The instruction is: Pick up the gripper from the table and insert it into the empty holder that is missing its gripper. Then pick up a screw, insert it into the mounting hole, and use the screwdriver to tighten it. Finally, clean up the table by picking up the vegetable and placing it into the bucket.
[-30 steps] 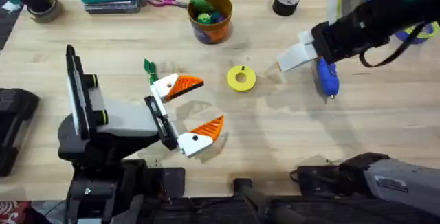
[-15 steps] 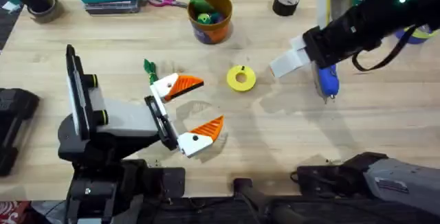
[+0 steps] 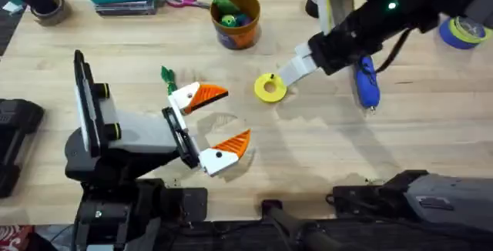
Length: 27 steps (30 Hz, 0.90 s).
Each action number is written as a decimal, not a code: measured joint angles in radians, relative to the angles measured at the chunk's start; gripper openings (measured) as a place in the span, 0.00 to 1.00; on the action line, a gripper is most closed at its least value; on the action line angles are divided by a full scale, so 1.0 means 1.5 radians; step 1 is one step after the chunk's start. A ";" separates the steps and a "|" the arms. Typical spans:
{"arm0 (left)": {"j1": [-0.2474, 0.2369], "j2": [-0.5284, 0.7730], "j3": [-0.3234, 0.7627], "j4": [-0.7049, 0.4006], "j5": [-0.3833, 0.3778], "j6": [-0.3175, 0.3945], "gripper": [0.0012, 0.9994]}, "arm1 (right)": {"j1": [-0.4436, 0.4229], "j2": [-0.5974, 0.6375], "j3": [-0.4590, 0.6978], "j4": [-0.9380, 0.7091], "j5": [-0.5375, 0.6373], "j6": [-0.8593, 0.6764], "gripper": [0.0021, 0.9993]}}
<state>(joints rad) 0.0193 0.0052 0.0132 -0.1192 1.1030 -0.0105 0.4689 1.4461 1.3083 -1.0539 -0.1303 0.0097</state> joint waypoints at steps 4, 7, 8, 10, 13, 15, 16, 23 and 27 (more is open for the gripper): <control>0.000 0.000 0.000 0.000 0.000 0.000 0.94 | 0.023 0.013 0.000 0.010 0.026 0.022 1.00; 0.000 0.000 0.000 0.000 0.000 0.000 0.94 | 0.037 0.028 0.000 0.014 0.048 0.043 1.00; 0.000 0.000 0.000 0.000 0.000 0.000 0.94 | 0.039 0.033 0.000 0.019 0.052 0.048 1.00; 0.000 0.000 0.000 0.000 0.000 0.000 0.94 | 0.040 0.042 0.000 0.034 0.059 0.061 1.00; 0.000 0.000 0.000 0.000 0.000 0.000 0.94 | 0.040 0.048 0.000 0.053 0.066 0.071 1.00; 0.000 0.000 0.000 0.000 0.000 0.000 0.94 | 0.040 0.048 -0.001 0.062 0.069 0.076 1.00; 0.000 0.000 0.000 0.000 0.000 0.000 0.94 | 0.040 0.048 -0.002 0.068 0.071 0.078 1.00; 0.000 0.000 0.000 0.000 0.000 0.000 0.94 | 0.040 0.048 -0.070 0.163 0.074 0.078 1.00; 0.000 0.000 0.000 0.000 0.000 0.000 0.94 | 0.040 0.052 -0.095 0.188 0.075 0.078 1.00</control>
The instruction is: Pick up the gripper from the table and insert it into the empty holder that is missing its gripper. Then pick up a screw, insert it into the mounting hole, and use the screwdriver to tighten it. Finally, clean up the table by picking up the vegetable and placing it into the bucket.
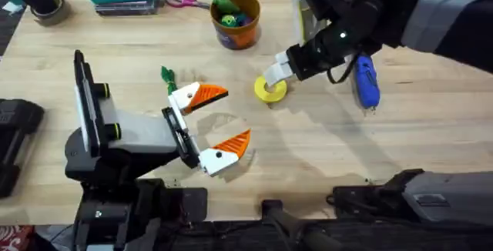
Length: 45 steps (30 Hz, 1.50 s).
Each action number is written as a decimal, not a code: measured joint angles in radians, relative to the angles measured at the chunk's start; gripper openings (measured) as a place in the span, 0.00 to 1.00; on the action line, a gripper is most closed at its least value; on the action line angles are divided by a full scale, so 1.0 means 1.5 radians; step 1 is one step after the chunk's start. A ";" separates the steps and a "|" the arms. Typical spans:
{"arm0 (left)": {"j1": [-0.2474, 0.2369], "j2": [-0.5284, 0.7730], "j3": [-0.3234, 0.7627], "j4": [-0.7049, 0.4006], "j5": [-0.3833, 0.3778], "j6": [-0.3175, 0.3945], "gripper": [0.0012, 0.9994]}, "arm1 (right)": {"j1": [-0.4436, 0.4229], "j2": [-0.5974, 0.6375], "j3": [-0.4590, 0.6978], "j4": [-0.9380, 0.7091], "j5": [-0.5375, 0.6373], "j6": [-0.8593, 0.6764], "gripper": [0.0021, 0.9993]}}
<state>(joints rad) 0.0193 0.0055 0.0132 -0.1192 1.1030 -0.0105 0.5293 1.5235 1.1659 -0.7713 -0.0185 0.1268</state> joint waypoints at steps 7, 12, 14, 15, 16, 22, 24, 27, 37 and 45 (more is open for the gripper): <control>0.000 0.000 0.000 0.000 0.000 0.000 0.94 | 0.000 0.031 -0.002 0.062 0.002 0.000 1.00; 0.000 0.000 0.000 0.000 0.000 0.000 0.94 | 0.000 0.062 -0.002 0.076 0.002 0.000 1.00; 0.000 0.000 0.000 0.000 0.000 0.000 0.94 | 0.000 0.069 -0.002 0.083 0.002 0.000 1.00; 0.000 0.000 0.000 0.000 0.000 0.000 0.94 | 0.000 0.073 -0.002 0.087 0.002 0.000 1.00; 0.000 0.000 0.000 0.000 0.000 0.000 0.94 | 0.000 0.076 -0.002 0.091 0.002 0.000 1.00; 0.000 0.000 0.000 0.000 0.000 0.000 0.94 | 0.003 0.089 -0.002 0.093 0.002 0.000 0.96; 0.000 0.000 0.000 0.000 0.000 0.000 0.94 | 0.006 0.096 -0.002 0.092 0.002 0.000 0.94; 0.000 0.000 0.000 0.000 0.000 0.000 0.94 | 0.010 0.112 -0.002 0.091 0.002 0.000 0.92; 0.000 0.000 0.000 0.000 0.000 0.000 0.94 | 0.021 0.136 0.000 0.110 0.002 -0.005 0.70; 0.000 0.000 0.000 0.000 0.000 0.000 0.94 | 0.021 0.141 0.003 0.122 0.003 -0.005 0.67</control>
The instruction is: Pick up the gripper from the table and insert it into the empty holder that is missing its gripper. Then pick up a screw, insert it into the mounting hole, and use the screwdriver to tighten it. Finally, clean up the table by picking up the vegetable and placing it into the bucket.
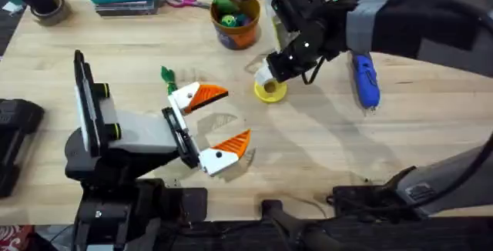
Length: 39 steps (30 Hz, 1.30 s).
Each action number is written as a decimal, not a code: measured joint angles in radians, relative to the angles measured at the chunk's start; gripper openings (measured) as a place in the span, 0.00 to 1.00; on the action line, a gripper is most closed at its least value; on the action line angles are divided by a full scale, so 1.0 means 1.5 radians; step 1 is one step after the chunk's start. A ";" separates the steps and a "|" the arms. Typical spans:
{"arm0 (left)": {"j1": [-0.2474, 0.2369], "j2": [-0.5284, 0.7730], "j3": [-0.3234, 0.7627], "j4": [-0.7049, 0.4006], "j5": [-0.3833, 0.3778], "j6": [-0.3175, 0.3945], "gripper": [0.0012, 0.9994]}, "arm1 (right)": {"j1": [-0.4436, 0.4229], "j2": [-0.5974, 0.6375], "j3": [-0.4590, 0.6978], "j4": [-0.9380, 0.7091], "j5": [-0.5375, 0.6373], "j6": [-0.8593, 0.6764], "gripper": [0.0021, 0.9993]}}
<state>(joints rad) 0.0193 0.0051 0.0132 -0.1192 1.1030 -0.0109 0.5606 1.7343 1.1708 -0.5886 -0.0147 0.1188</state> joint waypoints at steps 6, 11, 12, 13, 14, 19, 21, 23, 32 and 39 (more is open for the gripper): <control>0.000 0.000 0.000 0.000 0.000 0.000 0.94 | 0.000 0.014 0.001 0.009 0.000 0.000 0.57; 0.000 0.000 0.000 0.000 0.000 0.000 0.94 | 0.000 0.013 0.001 0.023 0.000 0.000 0.54; 0.000 0.000 0.000 0.000 0.000 0.000 0.94 | 0.000 0.014 0.001 0.023 0.000 0.000 0.53; 0.000 0.000 0.000 0.000 0.000 0.000 0.94 | 0.000 0.013 0.001 0.024 0.000 0.000 0.52; 0.000 0.000 0.000 0.000 0.000 0.000 0.94 | 0.000 0.013 0.001 0.024 0.000 0.000 0.51; 0.000 0.000 0.000 0.000 0.000 0.000 0.94 | 0.000 0.013 0.001 0.024 0.000 0.000 0.44; 0.000 0.000 0.000 0.000 0.000 0.000 0.94 | 0.000 0.013 0.001 0.024 0.000 0.000 0.42; 0.000 0.000 0.000 0.000 0.000 0.000 0.94 | 0.000 0.014 0.001 0.024 0.000 0.000 0.41; 0.000 0.000 0.000 0.000 0.000 0.000 0.94 | 0.000 0.013 0.001 0.024 0.000 0.000 0.30; 0.000 0.000 0.000 0.000 0.000 0.000 0.94 | 0.000 0.013 0.001 0.024 0.000 0.000 0.23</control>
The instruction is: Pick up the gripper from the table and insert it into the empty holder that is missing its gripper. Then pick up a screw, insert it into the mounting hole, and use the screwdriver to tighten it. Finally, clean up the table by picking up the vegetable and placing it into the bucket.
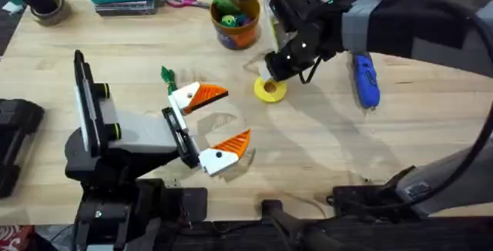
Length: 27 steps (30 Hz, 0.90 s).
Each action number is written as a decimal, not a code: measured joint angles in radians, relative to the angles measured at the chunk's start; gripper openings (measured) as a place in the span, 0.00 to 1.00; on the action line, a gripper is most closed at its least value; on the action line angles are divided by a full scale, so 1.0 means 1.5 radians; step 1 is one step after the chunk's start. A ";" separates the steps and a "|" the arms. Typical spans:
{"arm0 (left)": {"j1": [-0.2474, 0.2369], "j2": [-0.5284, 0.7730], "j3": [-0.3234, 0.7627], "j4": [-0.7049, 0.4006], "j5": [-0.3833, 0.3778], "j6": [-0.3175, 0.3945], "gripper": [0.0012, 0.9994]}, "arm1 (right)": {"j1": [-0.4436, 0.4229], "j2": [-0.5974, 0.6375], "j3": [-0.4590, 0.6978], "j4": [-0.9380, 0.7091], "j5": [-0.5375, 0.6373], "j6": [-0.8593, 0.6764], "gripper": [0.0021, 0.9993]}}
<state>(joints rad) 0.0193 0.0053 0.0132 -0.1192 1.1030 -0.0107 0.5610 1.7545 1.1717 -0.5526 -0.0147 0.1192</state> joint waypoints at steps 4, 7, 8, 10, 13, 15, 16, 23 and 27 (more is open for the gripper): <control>0.000 0.000 0.000 0.000 0.000 0.000 0.94 | 0.000 0.000 0.000 0.000 0.000 0.000 0.22; 0.000 0.000 0.000 0.000 0.000 0.000 0.94 | 0.001 0.000 0.000 0.000 0.000 0.000 0.22; 0.000 0.000 0.000 0.000 0.000 0.000 0.94 | 0.001 0.000 0.000 0.000 0.000 0.000 0.22; 0.000 0.000 0.000 0.000 0.000 0.000 0.94 | 0.003 0.000 0.000 0.000 0.000 0.000 0.22; 0.000 0.000 0.000 0.000 0.000 0.000 0.94 | 0.004 0.000 0.000 0.000 0.000 0.000 0.22; 0.000 0.000 0.000 0.000 0.000 0.000 0.94 | 0.004 0.000 0.000 0.000 0.000 0.000 0.22; 0.000 0.000 0.000 0.000 0.000 0.000 0.94 | 0.004 0.000 0.000 0.000 0.000 0.000 0.22; 0.000 0.000 0.000 0.000 0.000 0.000 0.94 | 0.004 0.000 0.000 0.000 0.000 0.000 0.20; 0.000 0.000 0.000 0.000 0.000 0.000 0.94 | 0.004 0.000 0.000 0.000 0.000 0.000 0.17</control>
<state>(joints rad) 0.0193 0.0054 0.0132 -0.1192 1.1030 -0.0107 0.5667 1.7546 1.1717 -0.5522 -0.0143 0.1190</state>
